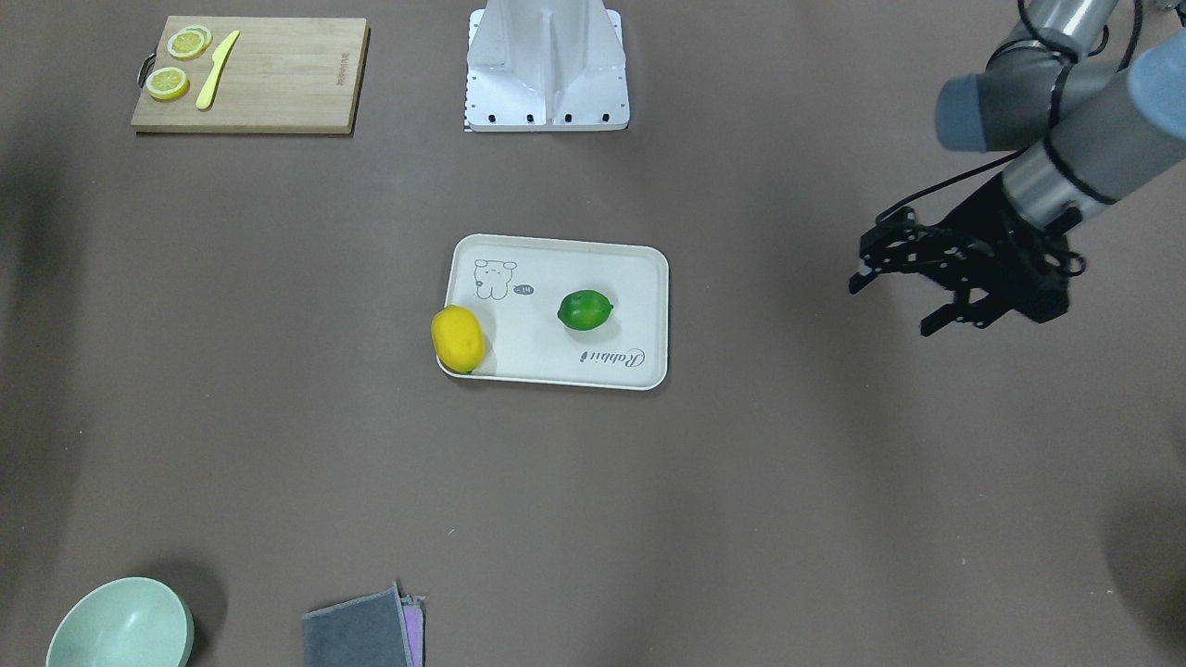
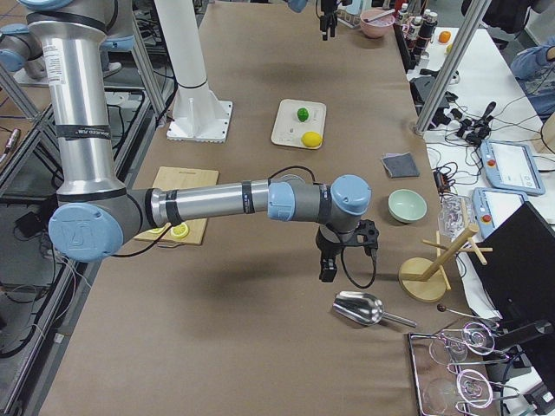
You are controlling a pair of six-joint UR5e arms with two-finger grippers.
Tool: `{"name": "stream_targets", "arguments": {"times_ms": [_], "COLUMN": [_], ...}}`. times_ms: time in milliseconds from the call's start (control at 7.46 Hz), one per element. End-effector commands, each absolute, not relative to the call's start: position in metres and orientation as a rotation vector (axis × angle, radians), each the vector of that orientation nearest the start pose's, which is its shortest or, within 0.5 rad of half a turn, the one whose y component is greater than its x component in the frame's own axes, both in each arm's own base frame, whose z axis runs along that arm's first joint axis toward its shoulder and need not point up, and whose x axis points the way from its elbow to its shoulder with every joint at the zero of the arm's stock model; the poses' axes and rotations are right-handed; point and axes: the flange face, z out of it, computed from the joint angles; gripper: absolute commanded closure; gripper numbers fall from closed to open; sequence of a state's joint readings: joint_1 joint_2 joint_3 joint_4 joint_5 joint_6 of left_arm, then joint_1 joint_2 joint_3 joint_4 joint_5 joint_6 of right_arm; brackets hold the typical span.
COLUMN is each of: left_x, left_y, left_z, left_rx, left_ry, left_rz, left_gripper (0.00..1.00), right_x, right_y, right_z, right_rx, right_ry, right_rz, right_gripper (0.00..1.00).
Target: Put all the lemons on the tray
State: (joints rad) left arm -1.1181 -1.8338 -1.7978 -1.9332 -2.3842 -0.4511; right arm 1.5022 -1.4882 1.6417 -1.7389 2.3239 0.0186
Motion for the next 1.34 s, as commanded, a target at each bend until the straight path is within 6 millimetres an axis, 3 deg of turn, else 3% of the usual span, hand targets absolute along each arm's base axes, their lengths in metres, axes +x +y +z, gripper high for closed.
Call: {"name": "stream_targets", "arguments": {"times_ms": [0, 134, 268, 402, 536, 670, 804, 938, 1206], "left_x": [0.094, 0.039, -0.005, -0.040, -0.058, -0.076, -0.074, -0.072, -0.069], "left_y": [-0.507, -0.507, -0.507, -0.499, -0.492, -0.476, -0.469, -0.463, -0.474], "left_z": [0.404, 0.425, 0.459, 0.490, 0.532, 0.577, 0.600, 0.619, 0.633], "left_rx": [0.382, 0.351, 0.222, 0.082, 0.004, -0.064, -0.112, -0.141, -0.134], "left_ry": [0.863, 0.783, 0.702, 0.662, 0.656, 0.672, 0.729, 0.746, 0.782], "left_rz": [0.372, 0.332, 0.276, 0.181, 0.117, 0.044, 0.014, 0.001, -0.090], "left_gripper": [0.02, 0.02, 0.02, 0.02, 0.02, 0.02, 0.02, 0.02, 0.02], "right_x": [0.030, 0.030, 0.031, 0.031, 0.031, 0.034, 0.036, 0.036, 0.036], "right_y": [-0.525, -0.525, -0.525, -0.525, -0.524, -0.523, -0.520, -0.520, -0.523], "right_z": [0.601, 0.601, 0.600, 0.598, 0.599, 0.597, 0.600, 0.601, 0.597], "right_rx": [-0.056, -0.063, -0.062, -0.059, -0.062, -0.057, -0.062, -0.063, -0.056], "right_ry": [-0.747, -0.746, -0.746, -0.748, -0.748, -0.753, -0.755, -0.754, -0.754], "right_rz": [-0.016, 0.001, 0.007, 0.006, 0.008, 0.012, 0.019, 0.020, 0.017], "right_gripper": [0.00, 0.00, 0.00, 0.00, 0.00, 0.00, 0.00, 0.00, 0.00]}}
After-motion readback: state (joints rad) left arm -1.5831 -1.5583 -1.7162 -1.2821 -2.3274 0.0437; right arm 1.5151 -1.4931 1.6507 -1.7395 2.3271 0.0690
